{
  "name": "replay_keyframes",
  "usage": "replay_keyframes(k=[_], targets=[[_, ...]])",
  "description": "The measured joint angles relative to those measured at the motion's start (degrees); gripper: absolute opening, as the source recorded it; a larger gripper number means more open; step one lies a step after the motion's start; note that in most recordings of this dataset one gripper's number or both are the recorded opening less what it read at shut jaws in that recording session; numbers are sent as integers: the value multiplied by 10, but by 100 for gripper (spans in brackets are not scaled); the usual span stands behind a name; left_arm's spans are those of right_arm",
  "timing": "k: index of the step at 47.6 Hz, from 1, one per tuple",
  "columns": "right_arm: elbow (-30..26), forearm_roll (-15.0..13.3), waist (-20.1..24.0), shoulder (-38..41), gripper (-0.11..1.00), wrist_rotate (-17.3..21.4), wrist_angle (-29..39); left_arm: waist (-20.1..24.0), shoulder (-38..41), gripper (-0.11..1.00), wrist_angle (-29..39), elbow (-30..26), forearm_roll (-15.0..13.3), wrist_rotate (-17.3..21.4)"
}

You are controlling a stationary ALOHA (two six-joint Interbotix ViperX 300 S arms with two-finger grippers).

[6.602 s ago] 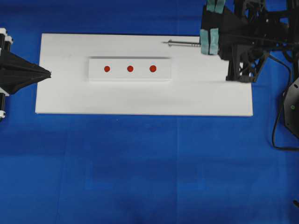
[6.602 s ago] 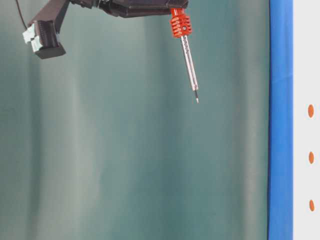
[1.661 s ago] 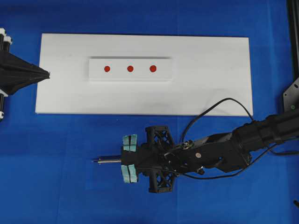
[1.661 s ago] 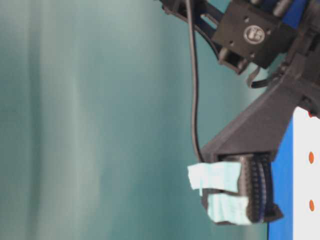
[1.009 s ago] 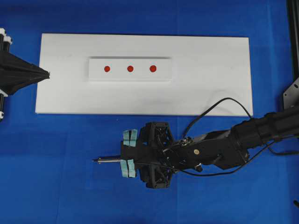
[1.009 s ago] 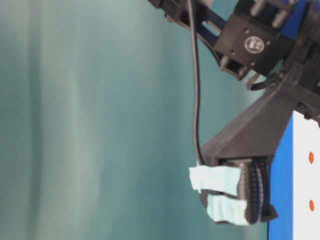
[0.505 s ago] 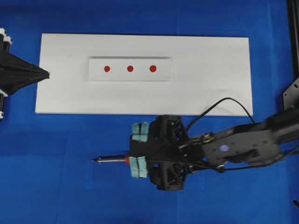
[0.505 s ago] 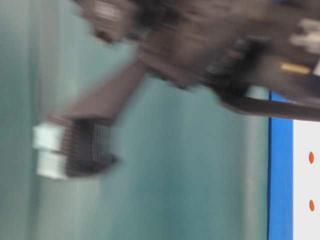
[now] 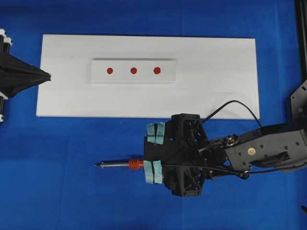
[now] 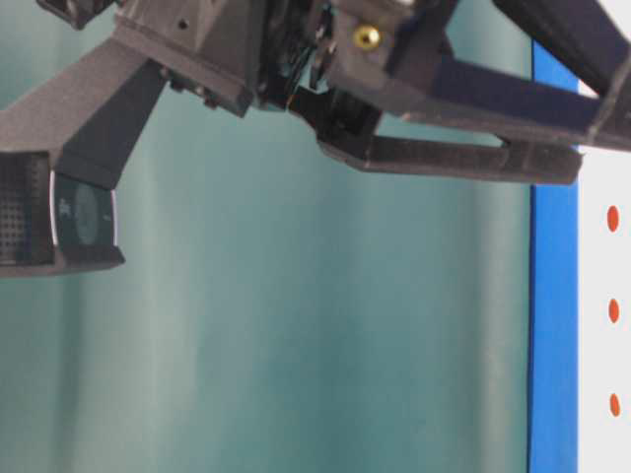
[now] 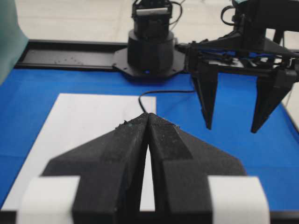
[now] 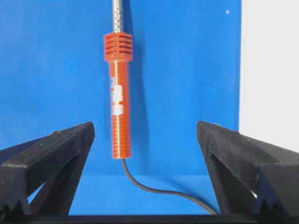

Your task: Touch the tip of the soldering iron to the mark.

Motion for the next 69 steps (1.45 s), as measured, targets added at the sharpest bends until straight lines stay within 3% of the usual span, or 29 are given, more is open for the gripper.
replay_keyframes(k=[6, 19, 28, 37, 46, 69], targets=[[2, -7, -26, -9, 95, -25, 2, 0, 0, 0, 0, 0, 0, -2], [18, -4, -134, -36, 95, -109, 3, 0, 0, 0, 1, 0, 1, -4], [20, -4, -181, -39, 95, -133, -1, 0, 0, 0, 0, 0, 1, -3], [30, -4, -189, -53, 95, -137, -3, 0, 0, 0, 0, 2, 0, -3], [65, -4, -189, -114, 95, -135, -4, 0, 0, 0, 3, 4, 0, -3], [217, -9, -190, -393, 93, -131, -13, 0, 0, 0, 5, 5, 1, 1]])
